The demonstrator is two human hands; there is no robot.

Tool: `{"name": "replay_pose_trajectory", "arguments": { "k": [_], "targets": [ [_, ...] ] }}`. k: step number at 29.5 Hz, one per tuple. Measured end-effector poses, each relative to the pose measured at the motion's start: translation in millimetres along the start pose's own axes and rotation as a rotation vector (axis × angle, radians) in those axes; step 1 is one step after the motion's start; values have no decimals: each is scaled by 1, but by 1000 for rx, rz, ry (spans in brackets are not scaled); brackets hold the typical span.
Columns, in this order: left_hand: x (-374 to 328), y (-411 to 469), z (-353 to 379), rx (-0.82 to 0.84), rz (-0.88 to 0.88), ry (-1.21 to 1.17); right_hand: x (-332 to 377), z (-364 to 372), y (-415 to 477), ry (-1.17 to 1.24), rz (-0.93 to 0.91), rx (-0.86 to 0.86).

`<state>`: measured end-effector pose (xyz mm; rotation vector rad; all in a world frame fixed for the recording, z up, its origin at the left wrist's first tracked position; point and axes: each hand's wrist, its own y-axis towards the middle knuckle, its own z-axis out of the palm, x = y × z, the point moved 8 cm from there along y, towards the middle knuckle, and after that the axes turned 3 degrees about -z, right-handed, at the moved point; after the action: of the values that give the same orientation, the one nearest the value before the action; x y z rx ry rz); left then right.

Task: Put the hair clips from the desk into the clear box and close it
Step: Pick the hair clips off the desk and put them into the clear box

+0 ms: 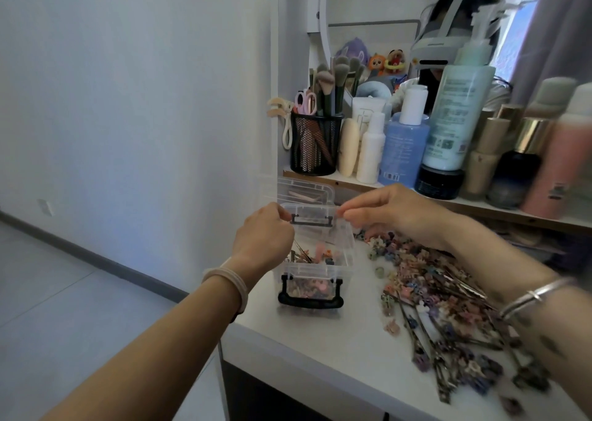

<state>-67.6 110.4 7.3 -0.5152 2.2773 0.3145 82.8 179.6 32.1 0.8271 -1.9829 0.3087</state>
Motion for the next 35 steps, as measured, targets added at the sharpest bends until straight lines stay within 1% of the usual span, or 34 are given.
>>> {"name": "replay_pose_trajectory", "arguments": {
  "k": [2, 3, 4, 5, 6, 8, 12, 16, 24, 31, 33, 35],
  "targets": [
    [-1, 0, 0, 0, 2, 0, -15, -15, 3, 3, 61, -130],
    [-2, 0, 0, 0, 2, 1, -26, -22, 4, -97, 102, -200],
    [-2, -1, 1, 1, 3, 1, -38, -26, 6, -282, 148, -227],
    [-2, 0, 1, 3, 4, 1, -51, -25, 9, -452, 194, -211],
    [-2, 0, 2, 5, 6, 1, -64, -22, 11, -569, 233, -177],
    [-2, 1, 3, 6, 11, 7, -86, -13, 16, -639, 304, -117],
    [0, 4, 4, 4, 22, 16, -100, -8, 28, -649, 300, -101],
    [-1, 7, 4, 3, 22, 13, -107, -4, 35, -572, 292, -62],
    [0, 7, 5, 10, 15, 12, -100, -4, 31, -617, 211, -120],
    [-1, 5, 7, 15, 14, 19, -88, 1, 16, -634, 153, -22],
    [-1, 5, 6, 9, 20, 20, -82, -3, 16, -617, 143, -39],
    [-2, 4, 5, 5, 20, 26, -65, -9, 15, -495, 97, -120]
  ]
}}
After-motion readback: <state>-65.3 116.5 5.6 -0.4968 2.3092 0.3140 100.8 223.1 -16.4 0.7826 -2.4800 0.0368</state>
